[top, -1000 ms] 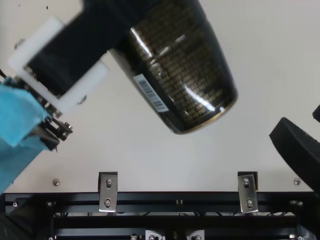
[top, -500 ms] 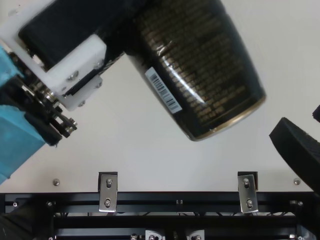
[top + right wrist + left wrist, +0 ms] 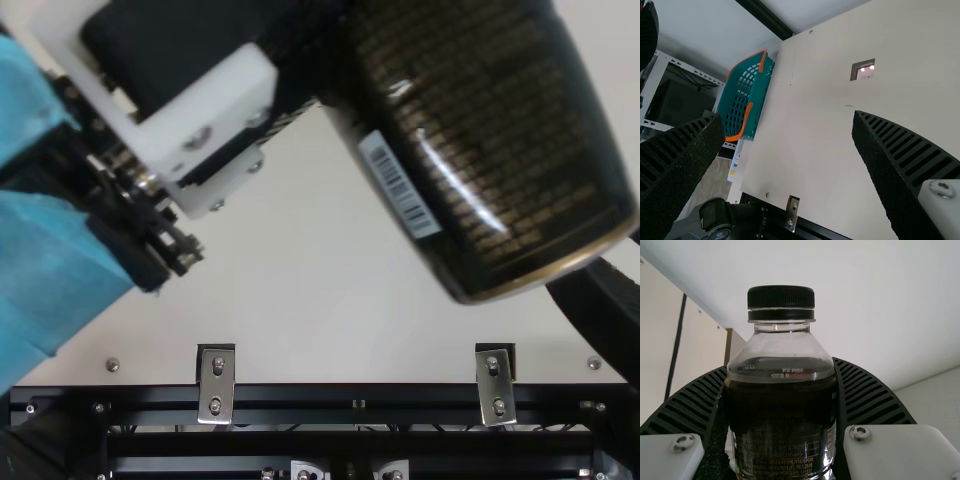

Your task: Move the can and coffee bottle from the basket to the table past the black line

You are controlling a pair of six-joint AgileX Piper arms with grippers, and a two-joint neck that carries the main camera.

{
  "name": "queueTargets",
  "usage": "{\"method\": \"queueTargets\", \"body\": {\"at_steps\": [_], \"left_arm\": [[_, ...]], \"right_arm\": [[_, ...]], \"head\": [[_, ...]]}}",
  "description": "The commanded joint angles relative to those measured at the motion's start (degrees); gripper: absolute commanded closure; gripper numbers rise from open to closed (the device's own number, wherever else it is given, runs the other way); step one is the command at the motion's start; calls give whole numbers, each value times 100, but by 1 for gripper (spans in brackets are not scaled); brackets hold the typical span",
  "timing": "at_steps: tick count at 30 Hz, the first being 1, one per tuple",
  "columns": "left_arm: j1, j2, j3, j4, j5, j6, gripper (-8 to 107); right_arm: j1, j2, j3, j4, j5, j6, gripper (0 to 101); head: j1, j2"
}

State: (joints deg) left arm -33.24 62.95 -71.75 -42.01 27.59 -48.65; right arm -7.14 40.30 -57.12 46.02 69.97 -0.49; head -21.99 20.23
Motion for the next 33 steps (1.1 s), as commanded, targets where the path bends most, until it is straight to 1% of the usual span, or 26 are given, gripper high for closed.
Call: {"method": "queueTargets", "body": {"at_steps": [1,4,5,11,24,33], "left_arm": [[-97,43,-44,50,-73,-57,89],[-243,123,-104,187,-189,-161,89],[-193,103,-80,114,-159,-103,89],[-232,124,-101,175,-183,-145,89],[-232,124,-101,175,-183,-145,89],[-232,124,-101,175,-183,-145,89]], "right_arm": [[0,0,0,0,0,0,0],[0,0,0,0,0,0,0],[0,0,0,0,0,0,0],[0,0,0,0,0,0,0],[0,0,0,0,0,0,0],[0,0,0,0,0,0,0]], "head": [[-3,-52],[-3,-52],[-3,-52],[4,-158],[145,-1456],[115,-2164]]}}
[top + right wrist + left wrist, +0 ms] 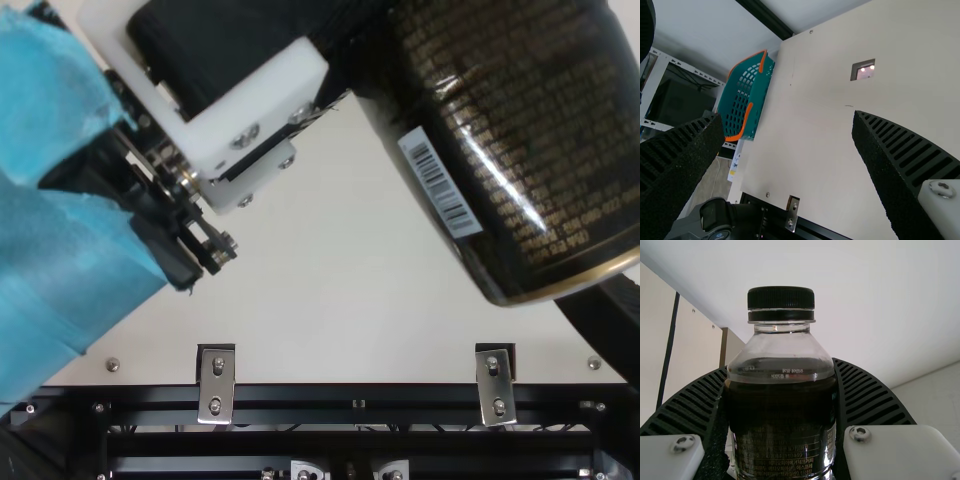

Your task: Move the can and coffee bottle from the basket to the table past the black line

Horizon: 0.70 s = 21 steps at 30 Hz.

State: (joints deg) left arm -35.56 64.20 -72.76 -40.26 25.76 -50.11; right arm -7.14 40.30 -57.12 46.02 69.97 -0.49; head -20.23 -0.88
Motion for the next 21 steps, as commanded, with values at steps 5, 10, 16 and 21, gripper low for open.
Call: {"method": "queueTargets", "body": {"at_steps": [5,10,16,21], "left_arm": [[0,0,0,0,0,0,89],[0,0,0,0,0,0,89],[0,0,0,0,0,0,89],[66,6,23,-162,19,164,89]], "right_arm": [[0,0,0,0,0,0,0],[0,0,0,0,0,0,0],[0,0,0,0,0,0,0],[0,0,0,0,0,0,0]], "head": [[-81,-129],[-81,-129],[-81,-129],[-81,-129]]}}
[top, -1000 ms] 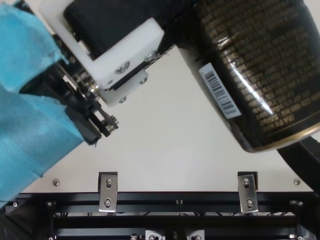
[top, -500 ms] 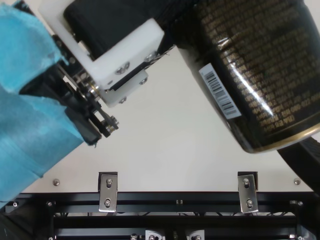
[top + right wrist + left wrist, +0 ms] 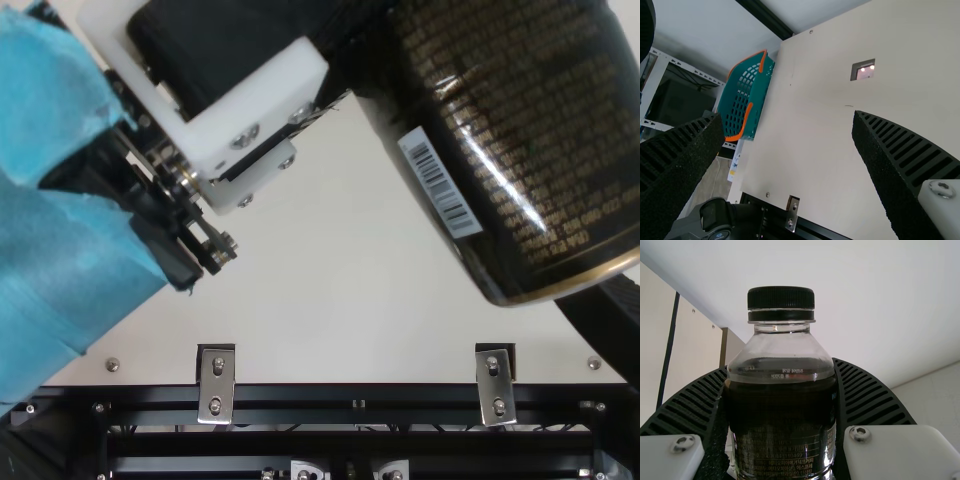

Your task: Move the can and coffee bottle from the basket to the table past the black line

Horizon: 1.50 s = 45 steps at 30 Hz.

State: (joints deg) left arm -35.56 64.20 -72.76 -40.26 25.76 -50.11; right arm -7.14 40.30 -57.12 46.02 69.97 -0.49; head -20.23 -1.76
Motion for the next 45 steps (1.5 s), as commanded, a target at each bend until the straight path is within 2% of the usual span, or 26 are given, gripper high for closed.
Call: {"method": "queueTargets", "body": {"at_steps": [1,11,19,27,28,45], "left_arm": [[62,5,25,-159,18,162,89],[-108,242,-62,-171,-148,434,89],[-494,788,-398,504,-460,182,89],[-657,1286,-843,1297,-642,-501,89],[-650,1232,-784,1139,-621,-328,89],[-650,1286,-832,1293,-639,-498,89]], "right_arm": [[0,0,0,0,0,0,0],[0,0,0,0,0,0,0],[0,0,0,0,0,0,0],[0,0,0,0,0,0,0],[0,0,0,0,0,0,0],[0,0,0,0,0,0,0]], "head": [[-81,-41],[-81,-41],[-81,-41],[-81,-41],[-81,-41],[-81,-41]]}}
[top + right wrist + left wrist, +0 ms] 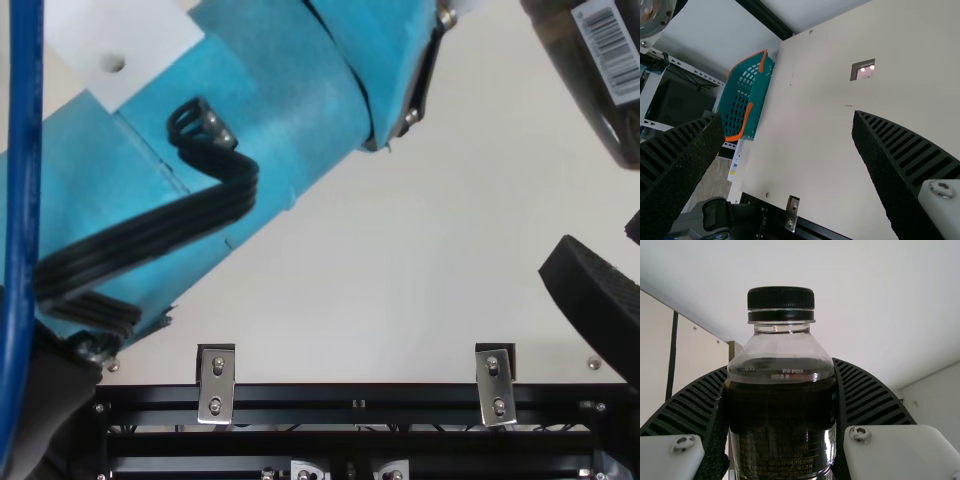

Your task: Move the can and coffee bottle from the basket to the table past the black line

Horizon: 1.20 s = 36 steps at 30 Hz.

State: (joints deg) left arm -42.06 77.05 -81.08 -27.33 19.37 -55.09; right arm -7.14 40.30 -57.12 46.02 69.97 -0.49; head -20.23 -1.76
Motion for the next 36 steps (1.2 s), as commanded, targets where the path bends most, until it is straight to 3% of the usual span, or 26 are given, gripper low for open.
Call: {"method": "queueTargets", "body": {"at_steps": [1,27,36], "left_arm": [[0,0,0,0,0,0,89],[0,0,0,0,0,0,89],[291,0,97,-211,-120,342,89]], "right_arm": [[0,0,0,0,0,0,0],[0,0,0,0,0,0,0],[0,0,0,0,0,0,0]], "head": [[-81,-41],[-81,-41],[-81,-41]]}}
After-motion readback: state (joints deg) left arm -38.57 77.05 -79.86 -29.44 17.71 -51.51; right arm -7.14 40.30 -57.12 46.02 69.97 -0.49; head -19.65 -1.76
